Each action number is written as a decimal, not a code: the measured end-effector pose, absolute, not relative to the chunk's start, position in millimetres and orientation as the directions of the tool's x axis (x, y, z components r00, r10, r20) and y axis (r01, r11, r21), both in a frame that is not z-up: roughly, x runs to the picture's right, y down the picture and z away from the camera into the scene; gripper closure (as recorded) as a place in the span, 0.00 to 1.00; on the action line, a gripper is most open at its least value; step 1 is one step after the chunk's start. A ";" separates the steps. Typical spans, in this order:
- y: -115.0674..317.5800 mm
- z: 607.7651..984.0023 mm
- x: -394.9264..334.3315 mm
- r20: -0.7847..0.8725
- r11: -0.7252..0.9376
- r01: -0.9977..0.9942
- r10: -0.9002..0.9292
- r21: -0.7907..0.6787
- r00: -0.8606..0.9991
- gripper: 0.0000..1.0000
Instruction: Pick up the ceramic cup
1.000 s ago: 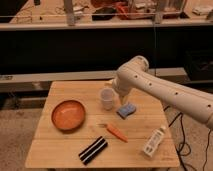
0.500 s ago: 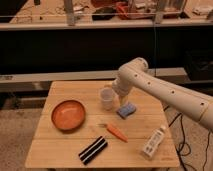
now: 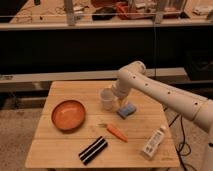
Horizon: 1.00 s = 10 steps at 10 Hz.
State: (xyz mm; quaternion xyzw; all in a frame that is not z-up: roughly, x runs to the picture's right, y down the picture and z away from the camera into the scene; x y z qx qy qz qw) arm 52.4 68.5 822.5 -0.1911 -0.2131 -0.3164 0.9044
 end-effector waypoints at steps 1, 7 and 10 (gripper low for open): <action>73.4 827.0 51.2 0.515 0.723 0.657 -0.489 -0.212 0.704 0.20; 80.3 831.2 45.7 0.550 0.716 0.662 -0.469 -0.221 0.691 0.20; 84.1 834.2 44.0 0.566 0.711 0.665 -0.459 -0.228 0.685 0.20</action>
